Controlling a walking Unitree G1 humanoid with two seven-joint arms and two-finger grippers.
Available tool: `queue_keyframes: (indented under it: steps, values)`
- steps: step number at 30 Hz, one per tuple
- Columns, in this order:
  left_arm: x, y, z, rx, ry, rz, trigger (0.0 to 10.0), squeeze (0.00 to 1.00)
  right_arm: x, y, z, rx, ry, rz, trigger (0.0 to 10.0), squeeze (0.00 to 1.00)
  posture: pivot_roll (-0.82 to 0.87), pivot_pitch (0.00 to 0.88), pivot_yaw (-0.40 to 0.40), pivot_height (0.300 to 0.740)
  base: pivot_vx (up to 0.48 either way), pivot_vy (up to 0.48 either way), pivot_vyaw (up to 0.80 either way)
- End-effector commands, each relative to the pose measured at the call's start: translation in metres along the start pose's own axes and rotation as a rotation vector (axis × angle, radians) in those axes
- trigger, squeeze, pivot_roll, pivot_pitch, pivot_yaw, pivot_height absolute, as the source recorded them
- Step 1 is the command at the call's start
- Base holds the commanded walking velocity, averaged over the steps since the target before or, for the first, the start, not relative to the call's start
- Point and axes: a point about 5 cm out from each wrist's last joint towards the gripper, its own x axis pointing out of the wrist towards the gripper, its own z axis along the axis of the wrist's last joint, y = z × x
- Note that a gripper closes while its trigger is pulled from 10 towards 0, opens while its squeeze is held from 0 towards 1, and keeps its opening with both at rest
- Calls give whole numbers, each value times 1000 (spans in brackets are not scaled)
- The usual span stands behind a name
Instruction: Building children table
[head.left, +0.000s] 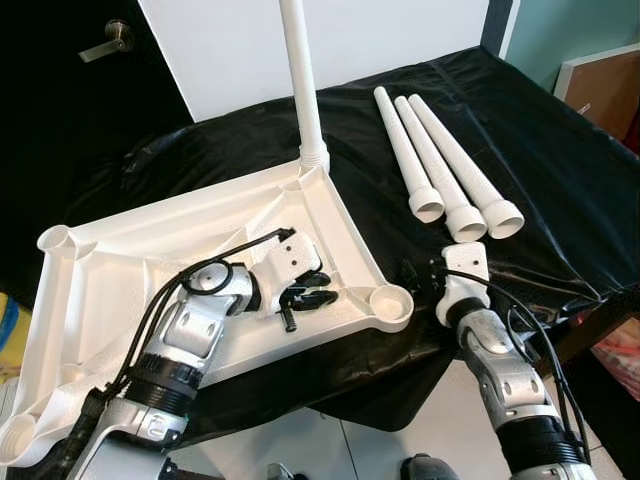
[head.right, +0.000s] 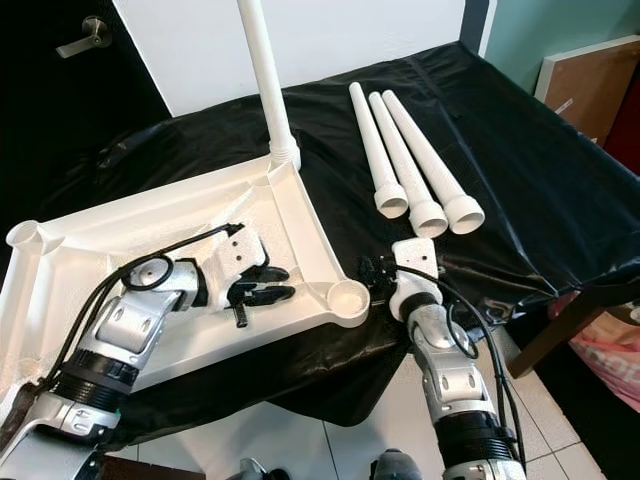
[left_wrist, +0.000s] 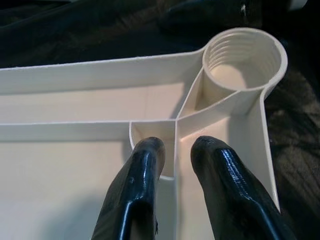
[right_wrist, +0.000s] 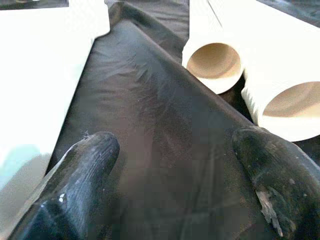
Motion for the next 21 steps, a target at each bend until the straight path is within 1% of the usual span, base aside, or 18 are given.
queue_keyframes:
  steps: [1,3,4,5,6,8,9,10,12,13,15,16,17,18,19,21]
  values:
    - [-6,11,-6,1,27,184,10000,0,2,8,0,24,-12,15,10000,0,-188,30,110,740,0,0,0]
    - [-7,12,-5,-2,22,201,10000,0,3,8,1,29,-21,14,10000,0,-188,30,110,740,0,0,0]
    - [-8,15,-3,-13,9,227,10000,0,4,9,5,40,-45,10,10000,0,-181,29,103,740,0,0,0]
    - [-10,20,1,-30,-24,286,10000,0,6,10,10,57,-70,2,10000,0,-176,27,97,740,0,0,0]
    - [-10,20,1,-30,-24,286,10000,0,6,10,10,57,-70,2,10000,0,-176,27,97,740,0,0,0]
    - [-12,27,9,-44,-79,381,10000,0,9,11,19,73,-113,-18,10000,0,-172,26,90,740,0,0,0]
    - [-12,27,9,-44,-79,381,10000,0,9,11,19,73,-113,-18,10000,0,-172,26,90,740,0,0,0]
    - [-13,30,12,-43,-98,415,10000,0,10,11,22,74,-129,-30,10000,0,-172,26,90,740,0,0,0]
    - [-15,34,21,-62,-165,492,10000,0,15,6,33,63,-179,-79,10000,0,-169,21,75,740,0,0,0]
    - [-16,36,24,-72,-187,513,10000,0,17,4,37,62,-193,-93,10000,0,-169,20,74,740,0,0,0]
    - [-17,36,26,-79,-199,525,10000,0,17,3,39,62,-201,-102,10000,0,-170,19,73,740,0,0,0]
    - [-17,36,30,-113,-244,535,10000,0,18,-2,43,64,-220,-132,10000,0,-173,16,69,740,0,0,0]
    - [-16,36,42,-203,-352,553,10000,0,20,-20,50,70,-252,-222,10000,0,-175,15,65,740,0,0,0]
    - [-16,36,42,-203,-352,553,10000,0,20,-20,50,70,-252,-222,10000,0,-175,15,65,740,0,0,0]
    - [-16,35,50,-231,-416,561,10000,0,20,-29,52,73,-256,-264,10000,0,-176,16,60,740,0,0,0]
    - [-15,34,51,-238,-426,560,10000,0,21,-32,52,67,-254,-274,10000,0,-176,16,60,740,0,0,0]
